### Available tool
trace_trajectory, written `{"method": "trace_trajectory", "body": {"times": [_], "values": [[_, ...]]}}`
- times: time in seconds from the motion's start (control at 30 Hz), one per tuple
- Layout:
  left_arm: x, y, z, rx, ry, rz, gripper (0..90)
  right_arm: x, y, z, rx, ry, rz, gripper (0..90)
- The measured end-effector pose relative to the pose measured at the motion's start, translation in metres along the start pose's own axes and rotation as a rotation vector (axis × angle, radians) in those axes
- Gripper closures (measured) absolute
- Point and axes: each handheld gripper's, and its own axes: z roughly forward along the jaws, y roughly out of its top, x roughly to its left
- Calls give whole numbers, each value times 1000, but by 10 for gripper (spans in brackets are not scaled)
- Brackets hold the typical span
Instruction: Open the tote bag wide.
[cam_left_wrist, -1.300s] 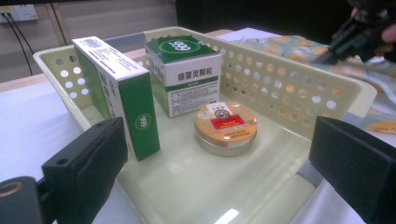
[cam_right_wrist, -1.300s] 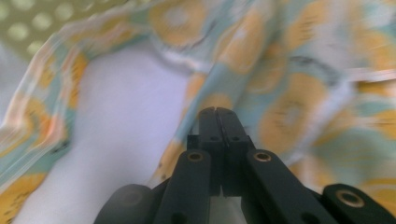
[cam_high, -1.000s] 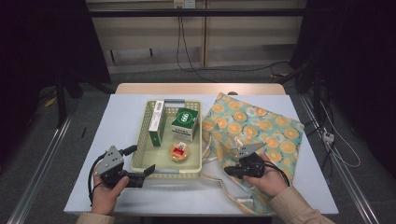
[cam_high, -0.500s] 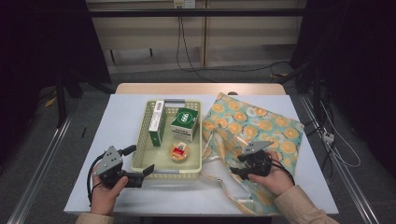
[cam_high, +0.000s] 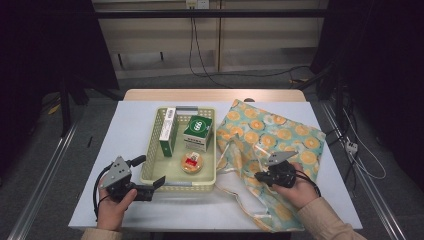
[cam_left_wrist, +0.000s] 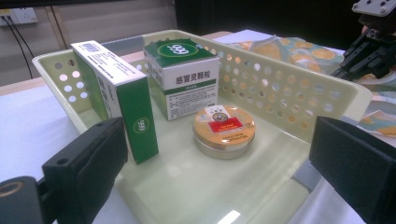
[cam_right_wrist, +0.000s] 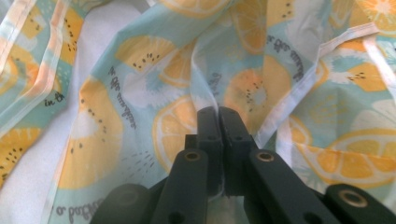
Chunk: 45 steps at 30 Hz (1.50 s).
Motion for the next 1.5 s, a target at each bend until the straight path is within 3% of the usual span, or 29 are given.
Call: {"method": "trace_trajectory", "body": {"times": [0.13, 0.23, 0.33, 0.37, 0.43, 0.5, 0.73, 0.9, 1.07, 1.17, 1.3, 1.4, 1.5], "values": [[0, 0, 0, 0, -1, 2, 42, -5, 14, -12, -51, 31, 5, 900], [0, 0, 0, -2, -1, 3, 42, -16, 28, -24, -95, 15, 10, 900], [0, 0, 1, 2, -4, 5, 42, -31, 36, -30, -111, -30, 34, 900], [0, 0, 1, 3, -4, 5, 42, -37, 38, -30, -114, -59, 45, 900], [1, 0, 1, 3, -3, 5, 42, -48, 39, -27, -131, -61, 87, 900], [1, 0, 1, 2, -2, 4, 42, -57, 39, -22, -141, -97, 106, 900], [2, -1, 1, 6, -5, 6, 42, -81, 28, -2, -115, -127, 149, 900], [2, -2, -1, 3, 0, 1, 42, -81, 20, 4, -61, -171, 124, 898], [2, -1, 0, 4, 0, 4, 42, -76, 11, 2, -14, -166, 109, 850], [1, -1, 1, 2, -3, 2, 42, -68, 9, 1, -14, -164, 76, 684], [1, 0, 2, 5, -3, 3, 42, -55, 16, -1, -49, -169, 55, 526], [1, -1, 2, 5, -5, 6, 42, -42, 23, 2, -77, -131, 26, 448], [1, -1, 1, 6, -4, 5, 42, -31, 24, 10, -56, -112, -1, 355]]}}
